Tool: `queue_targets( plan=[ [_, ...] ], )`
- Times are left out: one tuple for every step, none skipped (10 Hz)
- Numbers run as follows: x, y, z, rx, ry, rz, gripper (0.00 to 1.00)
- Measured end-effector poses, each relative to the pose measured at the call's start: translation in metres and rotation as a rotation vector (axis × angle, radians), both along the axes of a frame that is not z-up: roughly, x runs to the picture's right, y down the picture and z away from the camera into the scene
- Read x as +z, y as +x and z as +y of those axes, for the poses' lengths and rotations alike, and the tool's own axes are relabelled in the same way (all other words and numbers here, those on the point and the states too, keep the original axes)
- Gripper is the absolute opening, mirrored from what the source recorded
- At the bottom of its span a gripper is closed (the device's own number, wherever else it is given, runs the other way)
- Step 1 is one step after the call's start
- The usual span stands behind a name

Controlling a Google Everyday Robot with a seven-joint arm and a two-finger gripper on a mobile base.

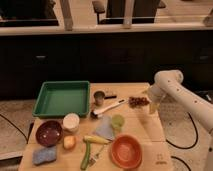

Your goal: Place grapes in red bowl

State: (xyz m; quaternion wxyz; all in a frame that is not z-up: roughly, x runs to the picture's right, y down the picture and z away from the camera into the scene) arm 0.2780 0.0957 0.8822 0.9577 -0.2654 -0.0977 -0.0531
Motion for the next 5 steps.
queue_targets(
  plan=[
    [0.0011,0.0000,-0.0006,-0.002,-0.003,-0.004,0.80],
    [0.0036,0.0004,0.0015,-0.004,-0.013,-0.008,0.80],
    [0.0069,-0.0009,0.0021,-0.007,-0.017,-0.015,0.80],
    [0.0079,-0.0014,0.0023,-0.010,-0.022,-0.019,0.80],
    [0.0100,-0.0017,0.0031,-0.013,-0.025,-0.024,0.80]
  ],
)
